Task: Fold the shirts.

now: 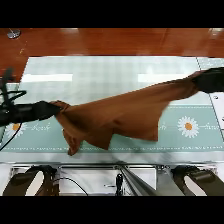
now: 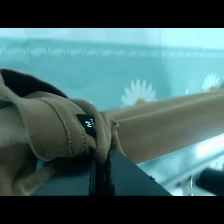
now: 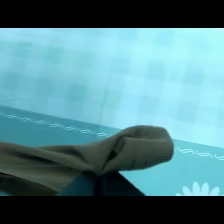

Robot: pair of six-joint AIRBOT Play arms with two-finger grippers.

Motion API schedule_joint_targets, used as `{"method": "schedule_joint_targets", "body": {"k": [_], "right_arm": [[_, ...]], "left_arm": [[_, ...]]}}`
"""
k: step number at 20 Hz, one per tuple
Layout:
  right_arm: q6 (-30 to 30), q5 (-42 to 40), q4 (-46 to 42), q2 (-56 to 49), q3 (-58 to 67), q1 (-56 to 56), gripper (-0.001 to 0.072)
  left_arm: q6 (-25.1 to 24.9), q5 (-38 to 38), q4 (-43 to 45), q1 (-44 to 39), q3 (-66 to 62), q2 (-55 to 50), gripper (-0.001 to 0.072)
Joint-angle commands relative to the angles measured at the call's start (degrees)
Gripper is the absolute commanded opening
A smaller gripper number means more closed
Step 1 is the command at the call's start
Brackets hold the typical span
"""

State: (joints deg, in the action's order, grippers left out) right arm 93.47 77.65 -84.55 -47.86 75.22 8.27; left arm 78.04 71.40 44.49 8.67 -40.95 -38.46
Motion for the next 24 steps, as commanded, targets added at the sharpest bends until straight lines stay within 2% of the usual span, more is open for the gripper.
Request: {"method": "schedule_joint_targets", "body": {"k": [1, 4, 8, 9, 10, 11, 12, 13, 16, 19, 21, 24], "right_arm": [[3.0, -11.7, -3.9, -9.2, -3.8, 0.0, 0.0022], [6.1, -19.9, 0.1, -18.7, -2.7, -2.0, 0.0022], [3.6, -23.7, 13.7, -28.2, 0.3, -7.8, 0.0023], [2.5, -23.6, 16.8, -30.0, 0.4, -9.2, 0.0023], [1.9, -23.3, 19.1, -31.4, 0.4, -10.3, 0.0028], [1.5, -23.3, 21.2, -32.6, 0.4, -11.4, 0.0207], [-0.2, -23.0, 23.3, -33.3, 0.4, -12.5, 0.0533], [-2.6, -21.9, 25.4, -33.6, 0.7, -14.0, 0.0627], [-8.0, -9.8, 25.4, -33.1, 4.0, -22.1, 0.0622], [-10.4, 2.4, 14.9, -30.9, 2.7, -31.0, 0.0621], [-10.2, 2.2, 12.3, -27.8, -4.6, -36.1, 0.0621], [-12.9, -3.5, 19.4, -21.7, -21.2, -40.3, 0.0621]], "left_arm": [[-7.0, -16.0, -6.0, -4.0, 2.0, -11.1, 0.0032], [-7.1, -23.3, -6.0, -8.1, -4.3, -23.8, 0.0032], [-6.9, -22.8, -6.0, -10.6, -14.0, -36.4, 0.0034], [-6.9, -22.6, -6.0, -11.1, -15.6, -38.3, 0.0083], [-6.8, -22.2, -6.0, -11.5, -16.7, -39.7, 0.0312], [-6.9, -21.4, -5.9, -12.0, -17.4, -40.6, 0.0701], [-6.9, -20.2, -5.2, -11.8, -18.3, -41.0, 0.0703], [-6.7, -18.7, -2.9, -10.8, -19.6, -40.9, 0.0702], [0.9, -5.8, 7.9, -3.3, -26.2, -40.8, 0.0701], [0.4, 5.8, 10.7, 3.9, -25.9, -40.8, 0.07], [-0.4, 7.6, 11.2, 5.8, -21.5, -40.8, 0.07], [-1.6, 6.6, 11.1, 5.8, -12.7, -40.8, 0.07]]}}
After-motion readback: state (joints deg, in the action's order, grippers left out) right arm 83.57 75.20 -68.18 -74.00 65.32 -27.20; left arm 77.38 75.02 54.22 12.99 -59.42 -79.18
